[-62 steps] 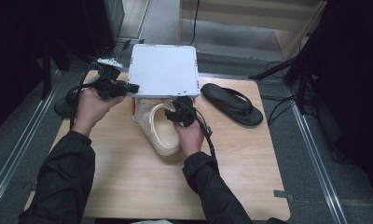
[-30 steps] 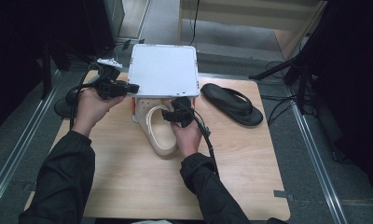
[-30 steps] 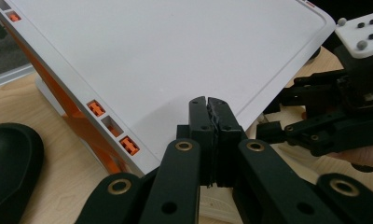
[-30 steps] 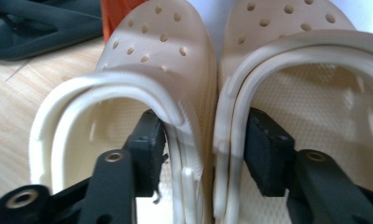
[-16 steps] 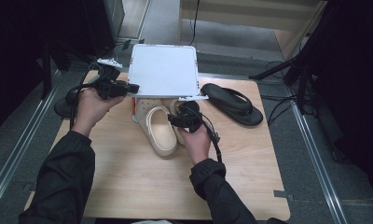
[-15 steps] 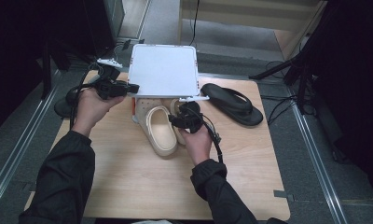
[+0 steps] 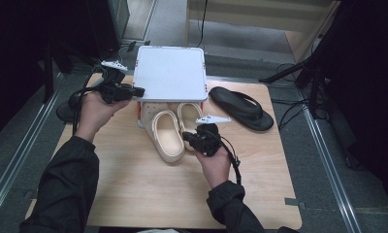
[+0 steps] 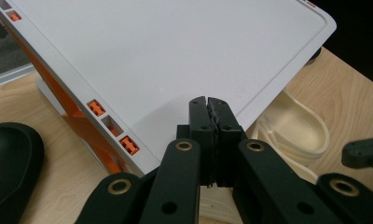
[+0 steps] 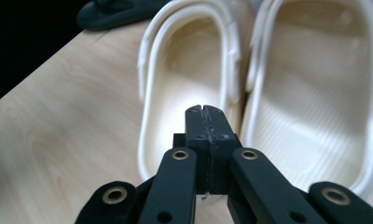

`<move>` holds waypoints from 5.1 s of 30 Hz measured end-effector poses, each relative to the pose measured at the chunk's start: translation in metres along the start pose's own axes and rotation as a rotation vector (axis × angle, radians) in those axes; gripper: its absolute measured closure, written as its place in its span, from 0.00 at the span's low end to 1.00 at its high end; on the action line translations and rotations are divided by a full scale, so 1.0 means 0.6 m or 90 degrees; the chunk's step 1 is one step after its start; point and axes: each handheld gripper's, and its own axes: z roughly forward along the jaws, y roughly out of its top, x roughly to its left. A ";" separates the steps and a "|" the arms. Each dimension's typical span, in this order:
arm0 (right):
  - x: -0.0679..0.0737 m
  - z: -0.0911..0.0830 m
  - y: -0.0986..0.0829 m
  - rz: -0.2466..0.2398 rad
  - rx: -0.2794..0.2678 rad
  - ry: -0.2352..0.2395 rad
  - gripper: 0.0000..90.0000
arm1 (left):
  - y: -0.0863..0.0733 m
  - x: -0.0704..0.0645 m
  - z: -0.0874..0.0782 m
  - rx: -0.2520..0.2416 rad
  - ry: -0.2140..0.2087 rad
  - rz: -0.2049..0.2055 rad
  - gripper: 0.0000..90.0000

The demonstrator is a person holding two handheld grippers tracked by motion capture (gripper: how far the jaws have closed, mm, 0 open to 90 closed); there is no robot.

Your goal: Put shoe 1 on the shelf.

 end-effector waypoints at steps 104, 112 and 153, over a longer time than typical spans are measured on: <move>0.036 0.208 0.049 0.008 0.060 -0.070 1.00 | -0.001 -0.001 0.000 -0.004 0.005 -0.002 1.00; 0.040 0.185 0.042 -0.003 0.050 -0.042 1.00 | -0.002 -0.001 0.000 -0.006 0.005 -0.004 1.00; -0.012 0.003 -0.083 -0.029 0.042 -0.035 1.00 | -0.004 -0.001 -0.001 -0.009 0.007 -0.006 1.00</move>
